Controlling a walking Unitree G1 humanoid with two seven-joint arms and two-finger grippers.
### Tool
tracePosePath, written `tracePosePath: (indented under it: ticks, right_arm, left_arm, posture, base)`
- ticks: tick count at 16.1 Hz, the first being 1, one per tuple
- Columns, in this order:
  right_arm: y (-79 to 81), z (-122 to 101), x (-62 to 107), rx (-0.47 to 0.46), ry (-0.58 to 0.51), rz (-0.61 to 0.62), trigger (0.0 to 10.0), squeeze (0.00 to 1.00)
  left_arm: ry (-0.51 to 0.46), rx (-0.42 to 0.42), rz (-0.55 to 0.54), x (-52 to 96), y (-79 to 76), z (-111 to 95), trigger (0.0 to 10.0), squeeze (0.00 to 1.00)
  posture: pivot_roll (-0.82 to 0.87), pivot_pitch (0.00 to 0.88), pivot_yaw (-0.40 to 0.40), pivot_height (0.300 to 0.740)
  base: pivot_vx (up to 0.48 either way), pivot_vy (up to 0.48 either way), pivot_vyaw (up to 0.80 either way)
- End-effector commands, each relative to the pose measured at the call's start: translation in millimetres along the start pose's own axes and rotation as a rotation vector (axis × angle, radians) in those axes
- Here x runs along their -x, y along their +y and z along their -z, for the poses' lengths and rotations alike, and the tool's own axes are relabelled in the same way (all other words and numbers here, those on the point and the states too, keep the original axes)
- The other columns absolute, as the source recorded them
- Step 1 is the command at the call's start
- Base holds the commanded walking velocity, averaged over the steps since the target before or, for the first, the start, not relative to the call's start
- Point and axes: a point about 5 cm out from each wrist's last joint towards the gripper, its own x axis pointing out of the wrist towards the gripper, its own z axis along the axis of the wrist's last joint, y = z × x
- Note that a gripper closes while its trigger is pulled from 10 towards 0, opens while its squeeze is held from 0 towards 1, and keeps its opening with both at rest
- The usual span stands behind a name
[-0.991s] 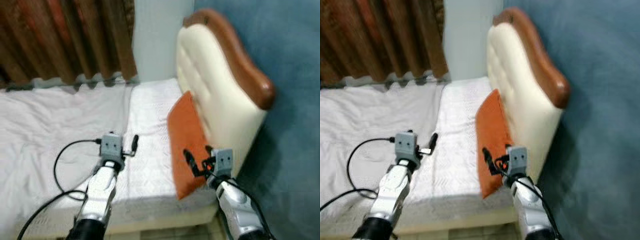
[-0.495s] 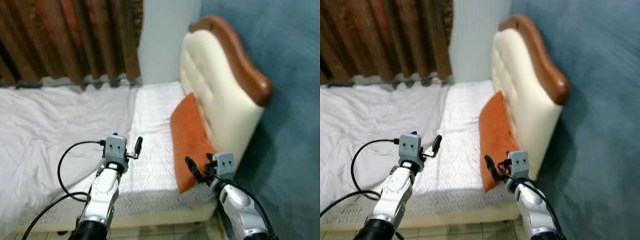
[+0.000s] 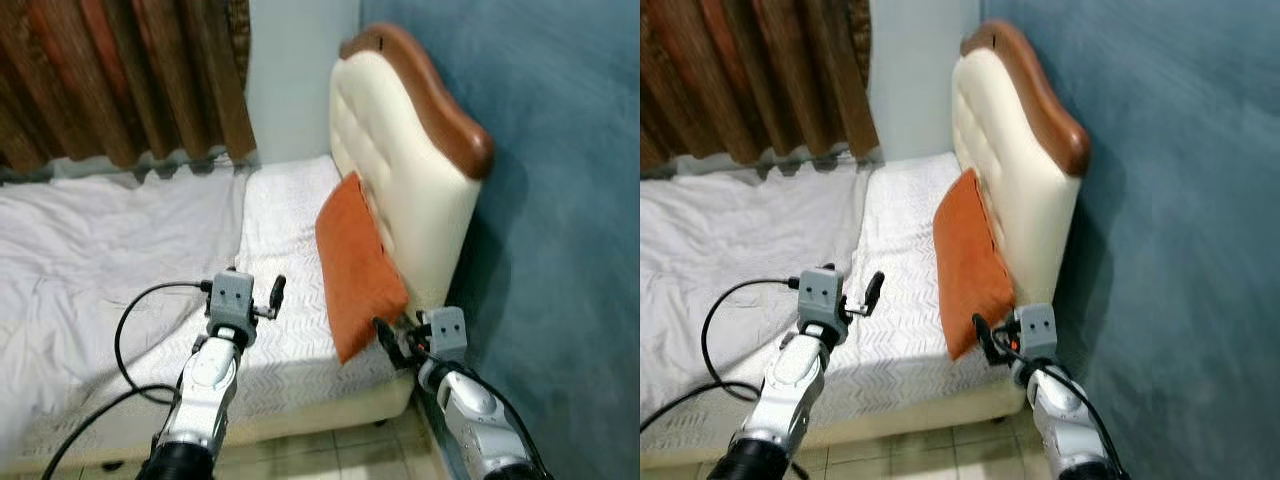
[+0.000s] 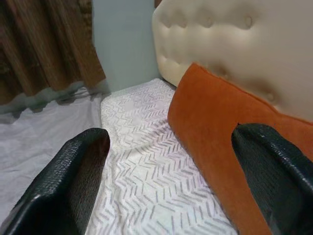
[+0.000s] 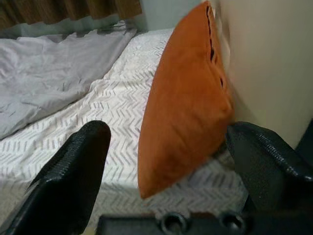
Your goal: Clean up the room
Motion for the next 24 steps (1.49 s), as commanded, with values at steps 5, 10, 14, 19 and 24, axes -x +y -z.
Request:
tracePosePath:
  ticks: [5, 10, 14, 19, 24]
  right_arm:
    - [1.8, 1.2, -3.9, -0.003, 0.012, -0.006, 10.0, 0.00]
    - [2.8, -1.5, -3.6, 0.016, -0.020, -0.012, 10.0, 0.00]
    - [1.8, -4.5, -5.4, 0.018, -0.039, -0.007, 10.0, 0.00]
    - [0.9, -5.7, -6.8, 0.022, -0.043, 0.009, 10.0, 0.00]
    - [1.1, -9.0, -10.9, 0.025, -0.051, 0.012, 10.0, 0.00]
  left_arm:
    - [0.012, -0.006, -0.012, -1.7, -0.3, 0.8, 10.0, 0.00]
    - [0.008, 0.010, -0.022, 0.5, 0.3, 2.3, 10.0, 0.00]
    - [-0.012, 0.016, -0.008, -0.3, -3.7, 0.3, 10.0, 0.00]
    - [-0.042, -0.009, 0.040, -2.8, -7.1, -5.0, 10.0, 0.00]
    - [-0.063, -0.033, 0.065, -5.2, -8.8, -8.8, 10.0, 0.00]
  posture:
    - [0.01, 0.006, 0.033, 0.607]
    - [0.01, 0.009, 0.032, 0.572]
    - [0.00, 0.009, 0.034, 0.572]
    - [0.00, 0.008, 0.034, 0.572]
    - [0.00, 0.008, 0.033, 0.572]
  base:
    - [0.000, 0.000, 0.00]
    - [0.000, 0.000, 0.00]
    - [0.338, 0.341, 0.00]
    - [0.411, 0.112, -0.10]
    - [0.436, 0.000, -0.57]
